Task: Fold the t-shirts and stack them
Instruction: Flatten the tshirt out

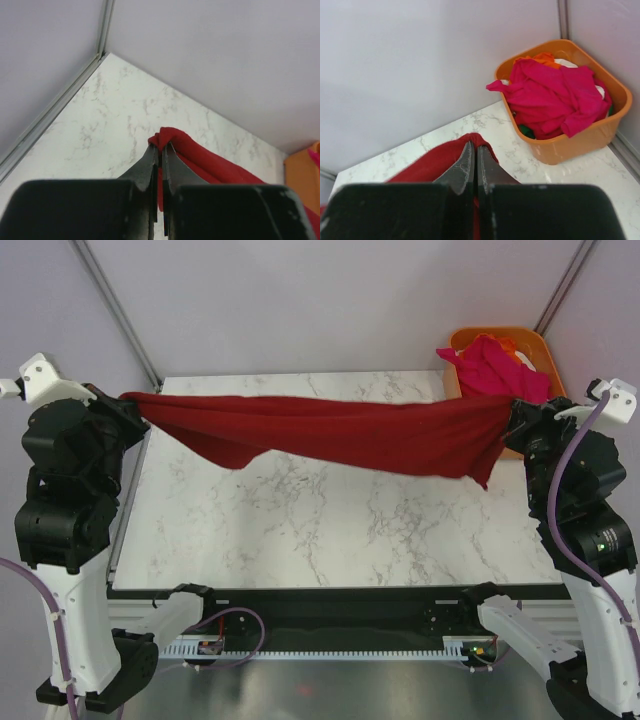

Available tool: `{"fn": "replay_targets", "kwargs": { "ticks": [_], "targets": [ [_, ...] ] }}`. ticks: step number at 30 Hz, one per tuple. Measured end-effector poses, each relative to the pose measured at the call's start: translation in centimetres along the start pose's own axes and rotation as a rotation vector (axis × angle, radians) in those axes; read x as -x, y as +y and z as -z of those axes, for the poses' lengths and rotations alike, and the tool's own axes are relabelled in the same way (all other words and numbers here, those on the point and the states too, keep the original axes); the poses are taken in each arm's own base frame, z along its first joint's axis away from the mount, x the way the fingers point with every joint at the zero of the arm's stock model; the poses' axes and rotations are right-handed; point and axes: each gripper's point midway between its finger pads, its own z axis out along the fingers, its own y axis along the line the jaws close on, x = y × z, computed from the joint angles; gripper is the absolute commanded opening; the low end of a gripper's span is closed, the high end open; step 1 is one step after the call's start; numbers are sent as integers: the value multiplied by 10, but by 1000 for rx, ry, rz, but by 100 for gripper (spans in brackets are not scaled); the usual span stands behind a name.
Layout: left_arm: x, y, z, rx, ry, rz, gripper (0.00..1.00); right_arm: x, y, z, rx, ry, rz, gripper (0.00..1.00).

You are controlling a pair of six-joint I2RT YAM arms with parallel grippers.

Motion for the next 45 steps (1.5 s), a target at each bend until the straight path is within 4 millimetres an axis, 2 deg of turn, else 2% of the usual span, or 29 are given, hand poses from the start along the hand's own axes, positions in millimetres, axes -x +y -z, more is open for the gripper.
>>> {"fn": "replay_targets", "kwargs": {
  "ticks": [3,6,8,10,12,16,18,22,24,26,28,29,30,31,33,34,35,36,37,38,39,40,45],
  "targets": [
    [-22,13,-7,57,75,-69,2,-10,-13,-1,-56,6,7,1],
    [-33,17,-25,111,125,-133,2,-29,-15,-26,-127,57,54,9],
    [-32,14,-40,134,136,-160,2,-38,-12,-44,-157,86,79,13],
    [-37,14,-52,148,155,-180,2,-52,-11,-58,-175,126,101,13],
    [-42,14,-54,151,176,-193,2,-62,-10,-59,-171,158,107,11],
    [-37,18,-38,137,155,-182,2,-62,-6,-45,-108,168,71,7],
    [-33,23,-22,124,137,-172,2,-62,-5,-32,-69,170,45,6],
    [-29,33,8,99,110,-155,2,-78,-10,-10,-21,213,5,5],
    [-29,37,16,93,102,-151,2,-89,-12,-5,-10,245,-4,11],
    [-35,40,15,97,111,-155,2,-103,-9,-9,-5,290,2,19],
    [-53,40,1,107,160,-177,2,-123,-2,-25,3,366,19,19],
    [-69,41,-13,122,212,-203,2,-142,3,-40,10,437,27,19],
    [-89,41,-32,142,279,-231,2,-161,8,-60,15,511,26,26],
    [-108,42,-54,163,351,-255,2,-190,11,-84,16,605,18,53],
    [-160,43,-110,194,519,-282,2,-255,11,-135,25,793,-24,58],
    [-186,46,-135,209,592,-287,2,-288,7,-153,29,868,-41,73],
    [-221,53,-161,225,681,-292,2,-339,-4,-169,19,981,-71,96],
    [-259,63,-178,241,775,-297,2,-373,-17,-169,-12,1061,-92,98],
    [-293,75,-183,261,867,-303,2,-414,-39,-152,-62,1180,-96,98],
    [-320,87,-179,282,950,-309,2,-432,-51,-136,-98,1250,-100,98],
    [-337,97,-171,302,1015,-315,2,-437,-55,-119,-110,1307,-112,98],
    [-344,101,-163,310,1055,-316,2,-426,-52,-115,-101,1300,-100,98],
    [-326,86,-165,262,1006,-292,2,-349,-7,-109,58,1108,-44,98]
  ]
}}
